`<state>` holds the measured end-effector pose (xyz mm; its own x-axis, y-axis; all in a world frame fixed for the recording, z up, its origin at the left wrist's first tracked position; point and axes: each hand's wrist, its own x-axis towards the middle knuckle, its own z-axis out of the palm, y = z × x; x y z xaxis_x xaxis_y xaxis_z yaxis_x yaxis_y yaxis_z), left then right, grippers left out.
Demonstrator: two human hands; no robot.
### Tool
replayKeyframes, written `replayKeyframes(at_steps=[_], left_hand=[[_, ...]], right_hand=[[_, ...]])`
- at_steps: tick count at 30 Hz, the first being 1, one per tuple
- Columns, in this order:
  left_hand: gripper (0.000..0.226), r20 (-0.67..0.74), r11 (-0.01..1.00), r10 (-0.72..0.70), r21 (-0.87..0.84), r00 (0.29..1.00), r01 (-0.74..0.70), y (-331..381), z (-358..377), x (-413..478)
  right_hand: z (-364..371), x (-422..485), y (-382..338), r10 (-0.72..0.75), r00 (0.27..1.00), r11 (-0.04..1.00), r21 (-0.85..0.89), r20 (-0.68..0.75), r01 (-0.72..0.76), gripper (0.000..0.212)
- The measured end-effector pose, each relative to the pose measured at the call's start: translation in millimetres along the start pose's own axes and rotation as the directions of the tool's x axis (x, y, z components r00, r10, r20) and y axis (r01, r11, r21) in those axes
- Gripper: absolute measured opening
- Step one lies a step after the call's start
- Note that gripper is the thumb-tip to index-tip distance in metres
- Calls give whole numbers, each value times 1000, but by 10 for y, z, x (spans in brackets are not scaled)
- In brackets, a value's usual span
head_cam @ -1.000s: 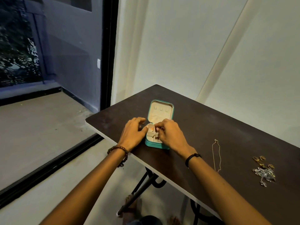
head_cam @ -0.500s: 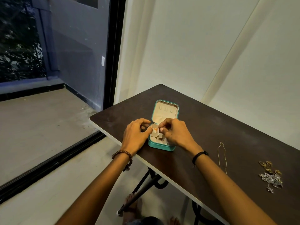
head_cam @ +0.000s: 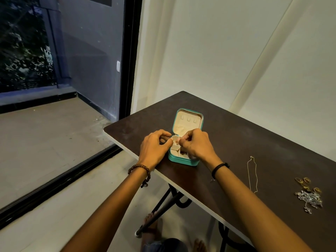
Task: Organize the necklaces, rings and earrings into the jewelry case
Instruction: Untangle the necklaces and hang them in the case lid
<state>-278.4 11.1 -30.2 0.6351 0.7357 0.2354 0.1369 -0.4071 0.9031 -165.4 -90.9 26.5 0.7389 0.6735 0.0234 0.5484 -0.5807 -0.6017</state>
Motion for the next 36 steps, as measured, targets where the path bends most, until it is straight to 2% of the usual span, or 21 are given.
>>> replayKeyframes(at_steps=[3, 7, 9, 13, 17, 19, 21, 30, 33, 36], left_hand=[[26, 25, 1000, 5, 18, 1000, -5, 41, -34, -11], [33, 49, 993, 89, 71, 995, -92, 189, -83, -124], [34, 73, 994, 100, -43, 992, -97, 334, -81, -226], [30, 194, 951, 64, -308, 979, -1, 690, -25, -409], [25, 370, 944, 100, -328, 924, 29, 938, 47, -544], [31, 410, 950, 119, -310, 904, 16, 983, 77, -598], [27, 437, 942, 129, -334, 890, 28, 1022, 89, -656], [26, 414, 853, 68, -496, 908, 162, 1380, 168, -822], [19, 369, 891, 64, -439, 927, 114, 1487, 208, -815], [19, 322, 938, 112, -346, 940, 6, 1565, 226, -783]], right_hand=[[-73, -84, -8, -47, 999, 999, 24, -25, 47, 15], [-364, -235, -8, -125, 992, 968, 221, 8, 120, 15], [-530, -337, -13, -135, 989, 939, 327, 66, 107, 15], [-801, -604, -36, -136, 981, 877, 478, 139, 54, 19], [-993, -839, -4, -129, 978, 854, 520, 162, 27, 27], [-1078, -965, 42, -116, 979, 835, 550, 165, 6, 28], [-1152, -1093, 106, -100, 982, 804, 594, 159, -14, 28], [-1352, -1507, 422, -17, 986, 674, 731, 164, -110, 27], [-1428, -1616, 485, -20, 987, 608, 786, 157, -113, 24], [-1504, -1716, 562, -64, 988, 610, 789, 144, -75, 23]])
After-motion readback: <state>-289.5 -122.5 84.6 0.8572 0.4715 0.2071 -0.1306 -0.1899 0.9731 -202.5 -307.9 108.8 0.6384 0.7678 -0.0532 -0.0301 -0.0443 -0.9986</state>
